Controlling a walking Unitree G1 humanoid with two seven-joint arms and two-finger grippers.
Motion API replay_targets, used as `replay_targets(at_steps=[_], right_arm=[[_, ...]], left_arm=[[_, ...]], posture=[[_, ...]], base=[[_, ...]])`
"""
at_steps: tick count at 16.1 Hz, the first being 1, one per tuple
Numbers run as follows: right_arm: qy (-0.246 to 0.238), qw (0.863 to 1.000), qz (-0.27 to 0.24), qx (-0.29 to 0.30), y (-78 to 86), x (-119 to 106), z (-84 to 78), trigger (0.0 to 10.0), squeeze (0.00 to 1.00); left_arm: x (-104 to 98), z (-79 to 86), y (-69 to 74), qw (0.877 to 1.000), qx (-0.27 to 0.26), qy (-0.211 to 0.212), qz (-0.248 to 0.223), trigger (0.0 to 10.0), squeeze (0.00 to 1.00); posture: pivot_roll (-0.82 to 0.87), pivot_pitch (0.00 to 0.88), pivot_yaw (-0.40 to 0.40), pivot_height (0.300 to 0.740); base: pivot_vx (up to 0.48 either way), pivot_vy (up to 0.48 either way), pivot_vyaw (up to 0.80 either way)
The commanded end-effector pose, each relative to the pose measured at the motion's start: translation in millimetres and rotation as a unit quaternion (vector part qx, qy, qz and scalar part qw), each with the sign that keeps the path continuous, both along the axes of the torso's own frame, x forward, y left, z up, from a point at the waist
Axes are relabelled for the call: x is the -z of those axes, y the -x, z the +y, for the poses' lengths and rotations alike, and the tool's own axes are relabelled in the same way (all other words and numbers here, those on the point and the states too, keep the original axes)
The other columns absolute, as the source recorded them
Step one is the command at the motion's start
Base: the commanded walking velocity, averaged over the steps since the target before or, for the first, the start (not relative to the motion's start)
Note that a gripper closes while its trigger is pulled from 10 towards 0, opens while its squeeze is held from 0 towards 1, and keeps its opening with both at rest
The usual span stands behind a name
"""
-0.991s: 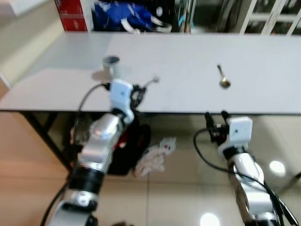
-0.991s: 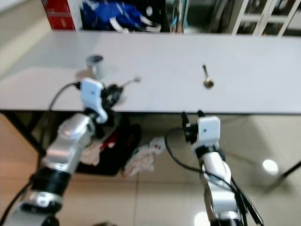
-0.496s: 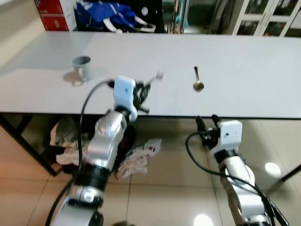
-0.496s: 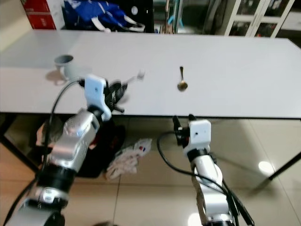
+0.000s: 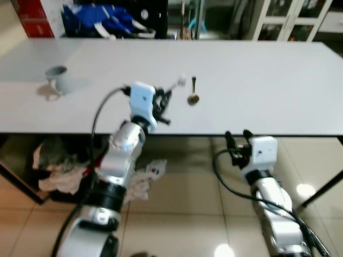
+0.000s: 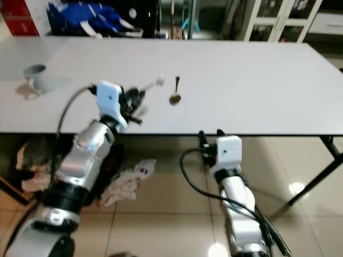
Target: Setting the table
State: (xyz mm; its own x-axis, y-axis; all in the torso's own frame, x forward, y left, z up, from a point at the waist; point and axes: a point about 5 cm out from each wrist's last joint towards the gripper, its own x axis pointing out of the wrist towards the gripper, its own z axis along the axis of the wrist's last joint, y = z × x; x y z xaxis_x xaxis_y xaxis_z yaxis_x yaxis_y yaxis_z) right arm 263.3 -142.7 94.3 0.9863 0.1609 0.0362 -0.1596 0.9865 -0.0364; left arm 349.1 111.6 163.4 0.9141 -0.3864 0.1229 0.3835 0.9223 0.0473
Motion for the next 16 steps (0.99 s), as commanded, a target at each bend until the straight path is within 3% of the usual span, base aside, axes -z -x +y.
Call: replay_targets(at_steps=[1,4,9,16], right_arm=[[0.010,1.000,0.000,0.000,0.3,-1,-2.4,10.0,0.00],[0.012,1.000,0.003,0.001,0.7,1,-3.5,10.0,0.00],[0.016,1.000,0.007,0.001,1.2,2,-4.0,10.0,0.00],[0.018,1.000,0.007,-0.002,0.8,2,-3.5,10.0,0.00]], left_arm=[[-1,-2.1,-0.9,1.000,0.000,-0.003,-0.004,0.0,0.00],[-1,-3.7,-0.6,1.000,0.002,-0.004,-0.010,0.0,0.00],[-5,-4.3,-0.7,1.000,-0.001,-0.001,-0.022,0.0,0.00],[-8,-18.9,-1.3,1.000,-0.009,0.013,-0.024,0.0,0.00]], posture=[[-0.03,0.000,0.039,0.722],[-0.03,0.000,0.037,0.722],[-0.03,0.000,0.031,0.722],[-0.03,0.000,0.029,0.722]], base=[[0.262,-0.401,0.00],[0.281,-0.385,0.00],[0.000,0.000,0.00],[0.456,0.000,0.00]])
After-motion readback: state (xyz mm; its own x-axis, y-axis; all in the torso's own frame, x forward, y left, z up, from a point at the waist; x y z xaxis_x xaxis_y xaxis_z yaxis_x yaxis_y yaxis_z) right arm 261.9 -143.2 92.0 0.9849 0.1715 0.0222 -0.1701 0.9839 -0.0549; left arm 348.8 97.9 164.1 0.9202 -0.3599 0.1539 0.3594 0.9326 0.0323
